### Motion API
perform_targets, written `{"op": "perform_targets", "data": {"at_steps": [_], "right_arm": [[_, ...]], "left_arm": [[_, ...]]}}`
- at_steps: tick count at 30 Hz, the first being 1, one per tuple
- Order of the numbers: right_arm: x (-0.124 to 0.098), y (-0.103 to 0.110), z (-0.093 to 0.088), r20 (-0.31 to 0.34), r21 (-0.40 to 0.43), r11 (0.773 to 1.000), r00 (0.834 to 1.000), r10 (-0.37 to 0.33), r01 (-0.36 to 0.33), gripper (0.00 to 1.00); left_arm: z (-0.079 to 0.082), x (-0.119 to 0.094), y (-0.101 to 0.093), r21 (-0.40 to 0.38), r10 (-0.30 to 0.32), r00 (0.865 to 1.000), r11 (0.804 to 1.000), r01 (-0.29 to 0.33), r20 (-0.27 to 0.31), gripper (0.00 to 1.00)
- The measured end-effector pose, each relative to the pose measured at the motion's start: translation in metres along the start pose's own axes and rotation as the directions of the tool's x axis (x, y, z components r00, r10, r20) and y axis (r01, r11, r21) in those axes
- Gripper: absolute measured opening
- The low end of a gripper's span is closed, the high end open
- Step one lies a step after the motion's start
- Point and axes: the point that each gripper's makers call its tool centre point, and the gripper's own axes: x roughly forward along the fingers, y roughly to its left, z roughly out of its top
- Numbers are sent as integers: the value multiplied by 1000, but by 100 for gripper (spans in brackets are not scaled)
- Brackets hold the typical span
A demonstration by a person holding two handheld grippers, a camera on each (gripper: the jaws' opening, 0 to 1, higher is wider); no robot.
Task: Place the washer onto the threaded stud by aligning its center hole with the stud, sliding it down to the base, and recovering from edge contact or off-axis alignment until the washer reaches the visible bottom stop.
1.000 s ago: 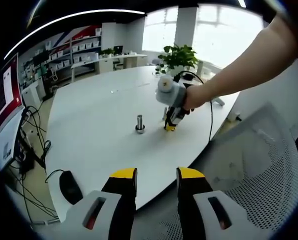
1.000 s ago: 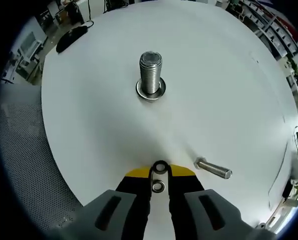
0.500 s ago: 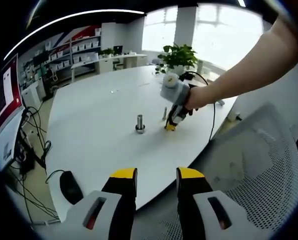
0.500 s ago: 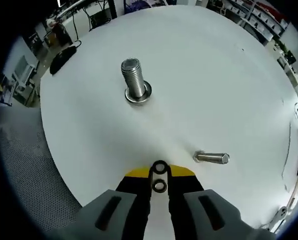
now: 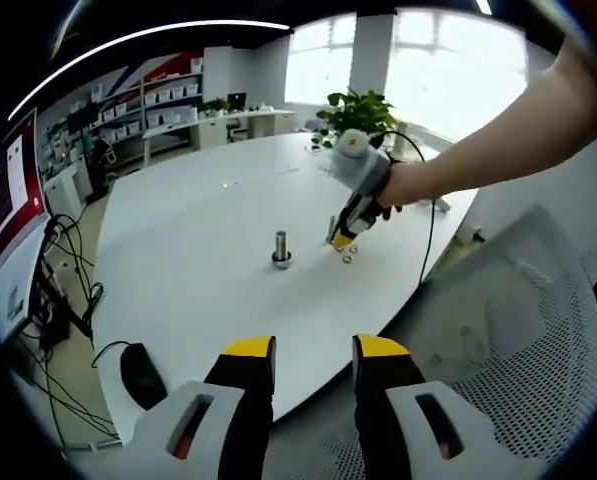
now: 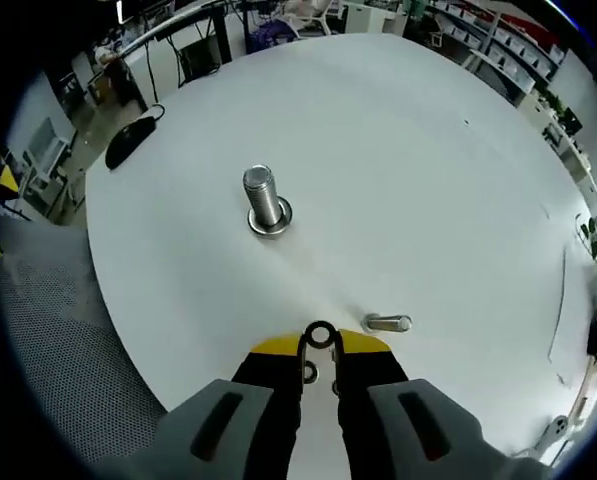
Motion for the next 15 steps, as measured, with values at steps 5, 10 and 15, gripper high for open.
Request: {"op": "perform_targets", "data": {"at_steps": [5, 10, 15], "right_arm": [[-11, -9, 4, 19, -6, 1000, 999, -27, 27, 14], [-22, -23, 9, 44, -11, 998, 997, -65, 66, 14], [-26, -30, 12, 58, -36, 996, 995, -83, 86, 14]], "left_arm": [[0, 0, 1, 1, 4, 1000, 1000, -4, -1, 29], [0, 0, 1, 2, 4, 1000, 1000, -4, 1, 29], [0, 0, 1, 4, 5, 1000, 1000, -5, 1, 28]]}}
